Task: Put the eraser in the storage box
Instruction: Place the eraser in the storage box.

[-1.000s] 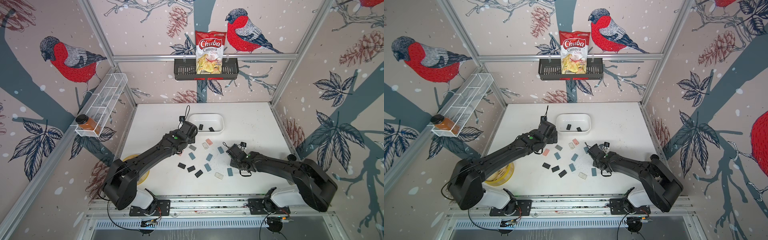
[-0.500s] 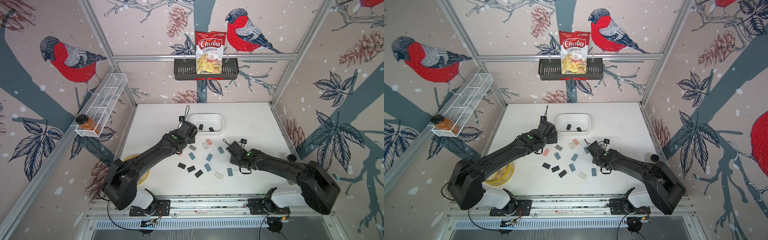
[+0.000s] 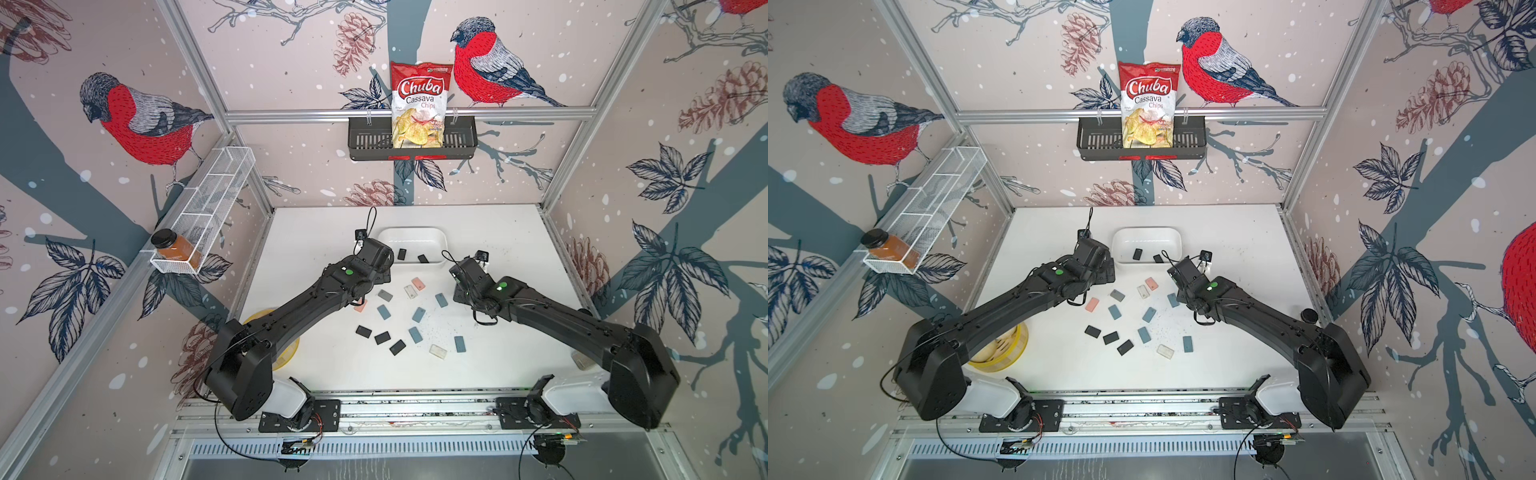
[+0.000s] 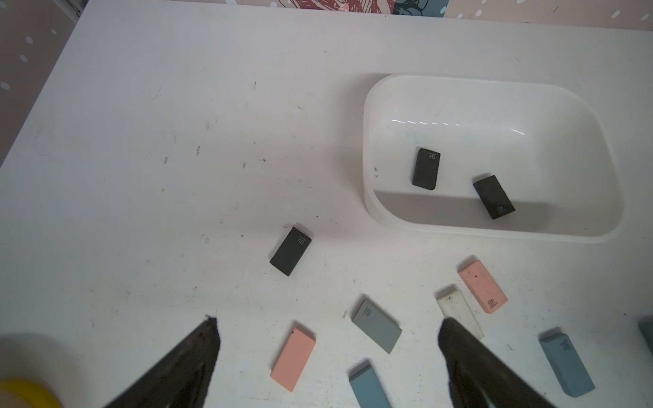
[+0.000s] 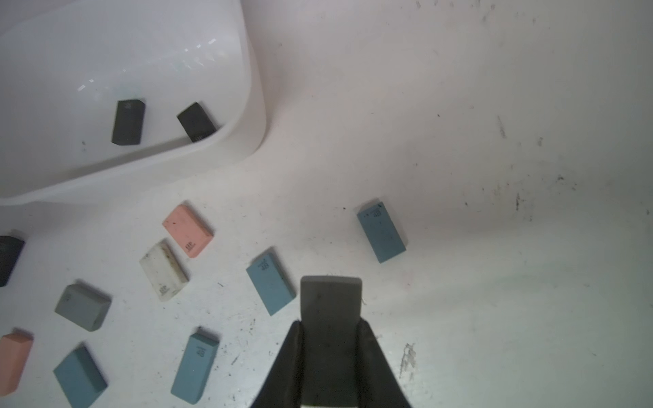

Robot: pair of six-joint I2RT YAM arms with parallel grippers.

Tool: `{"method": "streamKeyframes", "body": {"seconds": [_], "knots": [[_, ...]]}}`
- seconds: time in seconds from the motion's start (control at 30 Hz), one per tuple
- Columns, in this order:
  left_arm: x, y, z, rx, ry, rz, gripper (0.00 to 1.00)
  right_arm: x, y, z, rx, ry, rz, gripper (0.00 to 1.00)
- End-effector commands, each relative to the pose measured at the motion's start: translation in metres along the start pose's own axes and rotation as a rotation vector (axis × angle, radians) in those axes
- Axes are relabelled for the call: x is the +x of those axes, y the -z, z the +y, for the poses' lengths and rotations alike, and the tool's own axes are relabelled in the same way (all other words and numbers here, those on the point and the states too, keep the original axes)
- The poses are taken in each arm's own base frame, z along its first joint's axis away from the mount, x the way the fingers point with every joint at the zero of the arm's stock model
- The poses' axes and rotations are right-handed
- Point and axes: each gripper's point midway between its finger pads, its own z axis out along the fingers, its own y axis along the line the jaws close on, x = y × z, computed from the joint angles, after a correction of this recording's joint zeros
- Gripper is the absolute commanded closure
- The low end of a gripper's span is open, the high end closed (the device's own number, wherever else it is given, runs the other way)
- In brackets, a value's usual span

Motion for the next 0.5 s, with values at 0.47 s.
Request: {"method": "streamKeyframes", "body": {"seconds": [0.47], "knots": [[0.072, -0.003, 0.015, 0.020, 0.207, 0.175, 0.03, -0.073, -0.041, 0.069, -0.088, 0.088, 0.015, 0.79]]}}
